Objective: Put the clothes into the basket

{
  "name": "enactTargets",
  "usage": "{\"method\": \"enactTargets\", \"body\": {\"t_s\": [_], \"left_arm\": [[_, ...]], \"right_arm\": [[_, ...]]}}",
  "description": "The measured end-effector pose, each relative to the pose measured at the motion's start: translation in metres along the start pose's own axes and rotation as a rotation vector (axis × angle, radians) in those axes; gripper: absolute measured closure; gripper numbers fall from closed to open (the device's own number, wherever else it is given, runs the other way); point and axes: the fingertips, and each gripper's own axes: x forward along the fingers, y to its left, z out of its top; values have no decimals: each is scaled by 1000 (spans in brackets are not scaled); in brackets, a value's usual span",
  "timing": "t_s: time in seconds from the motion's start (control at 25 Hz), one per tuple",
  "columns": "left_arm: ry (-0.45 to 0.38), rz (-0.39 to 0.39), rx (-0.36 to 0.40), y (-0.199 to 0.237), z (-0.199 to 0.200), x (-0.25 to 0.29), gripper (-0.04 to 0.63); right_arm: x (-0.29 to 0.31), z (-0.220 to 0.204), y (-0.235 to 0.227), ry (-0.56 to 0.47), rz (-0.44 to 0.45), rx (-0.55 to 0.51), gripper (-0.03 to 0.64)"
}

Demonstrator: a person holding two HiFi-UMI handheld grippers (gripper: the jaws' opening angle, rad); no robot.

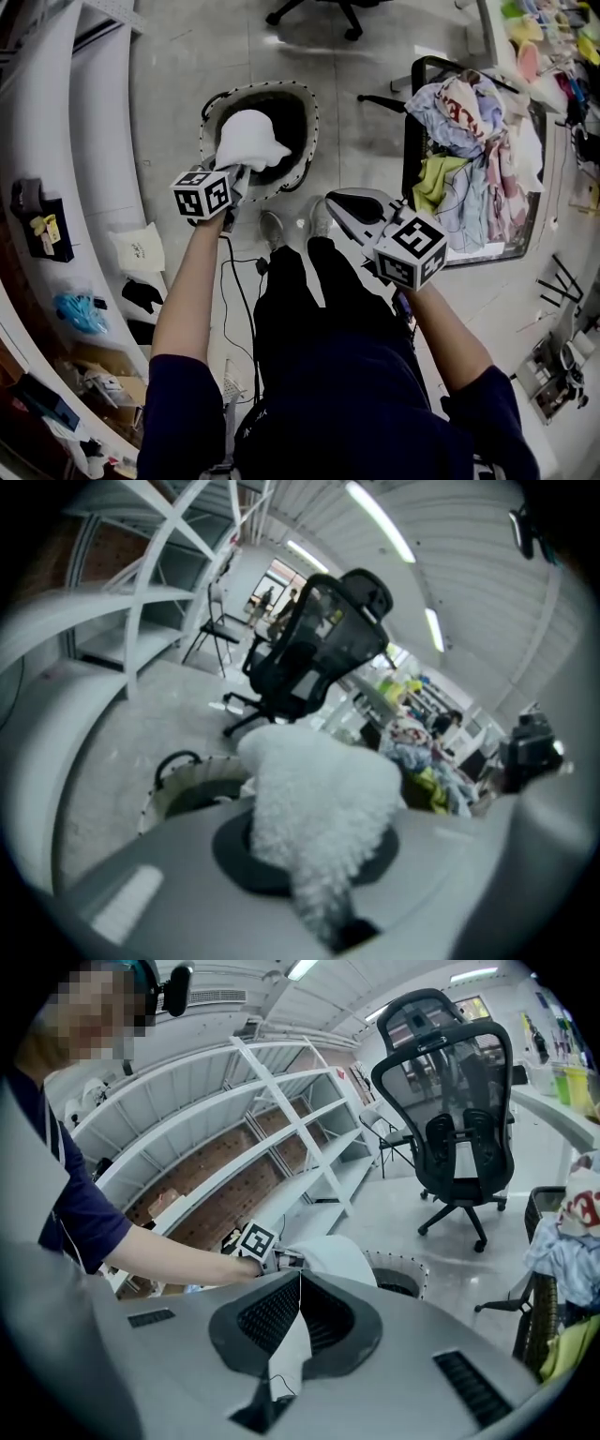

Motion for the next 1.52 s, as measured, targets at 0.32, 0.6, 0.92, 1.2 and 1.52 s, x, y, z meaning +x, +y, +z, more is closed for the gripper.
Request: {"method": "enactTargets", "body": {"t_s": [0.32,0.6,0.92,1.2,1.52], "left_arm": [[223,108,62,38,-46,57,545],[382,183,87,53,-71,76,523],[374,156,102,47,-68,82,356],[319,144,103,37,-56,72,356],[146,19,79,-14,-32,32,387]], "right_arm": [[-3,-16,-13,34,-20,8,609],[-5,-19,-21,34,-33,23,609],[-4,-22,-21,32,-27,34,609],[-2,-17,-16,12,-21,32,609],[-16,-9,-15,-36,-52,37,609]]}}
